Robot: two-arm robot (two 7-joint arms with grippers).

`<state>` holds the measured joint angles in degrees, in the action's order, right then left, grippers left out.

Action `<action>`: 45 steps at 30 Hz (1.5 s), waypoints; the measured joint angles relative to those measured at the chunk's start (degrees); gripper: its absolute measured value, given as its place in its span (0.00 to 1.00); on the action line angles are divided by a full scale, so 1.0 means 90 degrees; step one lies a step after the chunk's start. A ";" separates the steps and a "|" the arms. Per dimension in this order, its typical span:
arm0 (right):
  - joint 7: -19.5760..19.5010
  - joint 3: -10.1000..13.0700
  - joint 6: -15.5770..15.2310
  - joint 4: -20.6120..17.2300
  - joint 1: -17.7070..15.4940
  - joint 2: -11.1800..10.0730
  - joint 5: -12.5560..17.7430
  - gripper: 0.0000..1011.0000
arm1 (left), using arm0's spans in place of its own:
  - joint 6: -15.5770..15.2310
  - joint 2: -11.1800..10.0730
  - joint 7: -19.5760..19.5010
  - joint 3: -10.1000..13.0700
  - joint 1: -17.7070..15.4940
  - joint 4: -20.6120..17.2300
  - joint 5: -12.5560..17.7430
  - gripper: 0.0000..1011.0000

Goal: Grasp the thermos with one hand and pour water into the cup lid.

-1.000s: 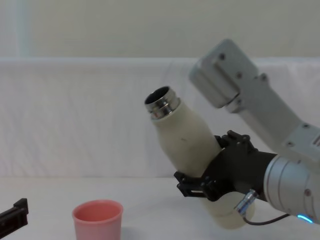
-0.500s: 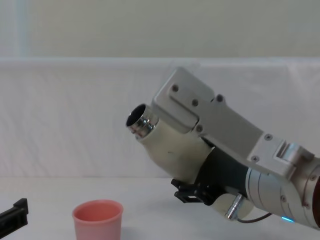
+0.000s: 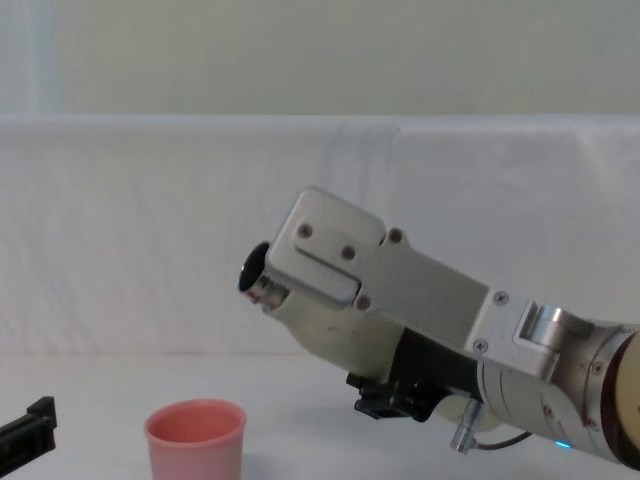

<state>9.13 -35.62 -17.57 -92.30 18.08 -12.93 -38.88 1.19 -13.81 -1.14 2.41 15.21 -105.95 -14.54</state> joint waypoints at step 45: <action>0.0408 -0.0212 0.0073 0.0559 0.0228 0.0288 -0.1645 0.94 | 0.0000 0.0000 0.0000 0.0000 0.0000 0.0000 0.0000 0.99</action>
<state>12.80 -37.53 -16.91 -87.27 20.12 -10.34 -53.69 1.19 -13.80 -1.14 2.41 15.21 -105.96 -14.54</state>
